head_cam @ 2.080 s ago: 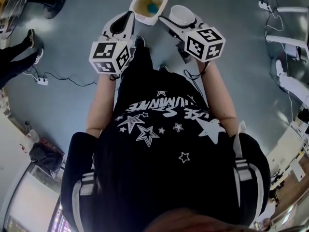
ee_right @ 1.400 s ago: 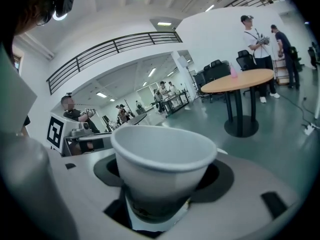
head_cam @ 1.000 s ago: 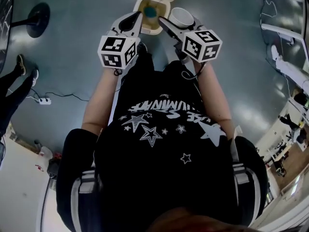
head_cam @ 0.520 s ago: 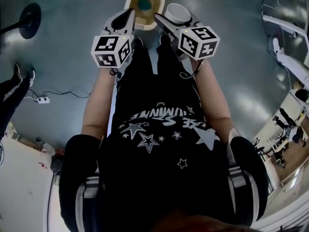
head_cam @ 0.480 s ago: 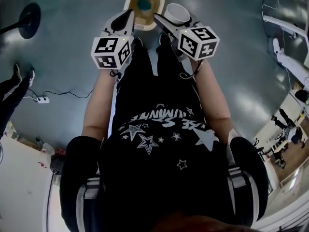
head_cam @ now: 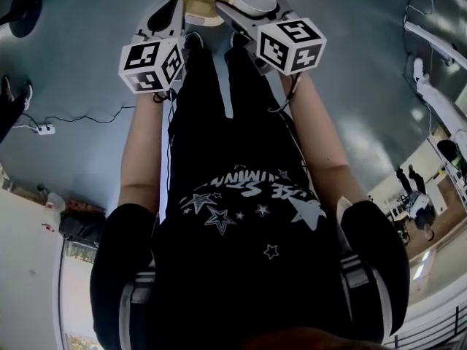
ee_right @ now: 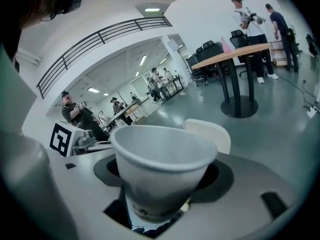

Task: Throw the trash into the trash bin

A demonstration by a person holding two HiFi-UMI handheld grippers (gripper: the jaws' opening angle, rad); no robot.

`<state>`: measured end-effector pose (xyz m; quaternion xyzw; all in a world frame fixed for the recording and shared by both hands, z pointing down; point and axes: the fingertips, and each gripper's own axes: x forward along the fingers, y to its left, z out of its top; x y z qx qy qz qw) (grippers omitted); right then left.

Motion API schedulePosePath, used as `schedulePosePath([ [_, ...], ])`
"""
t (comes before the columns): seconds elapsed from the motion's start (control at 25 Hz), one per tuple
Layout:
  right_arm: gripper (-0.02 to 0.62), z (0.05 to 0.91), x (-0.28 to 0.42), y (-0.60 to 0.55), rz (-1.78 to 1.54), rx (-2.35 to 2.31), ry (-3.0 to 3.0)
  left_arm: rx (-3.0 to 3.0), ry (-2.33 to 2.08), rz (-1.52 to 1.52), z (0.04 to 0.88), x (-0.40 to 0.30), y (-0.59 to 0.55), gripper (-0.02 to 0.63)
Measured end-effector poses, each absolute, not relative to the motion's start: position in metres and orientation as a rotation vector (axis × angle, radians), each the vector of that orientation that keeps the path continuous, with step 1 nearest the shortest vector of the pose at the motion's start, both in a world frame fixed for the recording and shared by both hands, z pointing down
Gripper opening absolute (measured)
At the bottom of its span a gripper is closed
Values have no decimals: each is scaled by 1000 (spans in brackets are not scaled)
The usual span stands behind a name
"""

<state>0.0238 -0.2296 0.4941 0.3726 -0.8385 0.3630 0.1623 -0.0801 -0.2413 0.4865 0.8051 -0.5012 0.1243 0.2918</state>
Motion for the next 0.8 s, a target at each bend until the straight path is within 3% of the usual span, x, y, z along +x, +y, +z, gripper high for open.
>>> schedulePosePath([
  [0.8,336,618,3,-251,1092,922,-2325,2013,-1306,428,613,-72,-246,11],
])
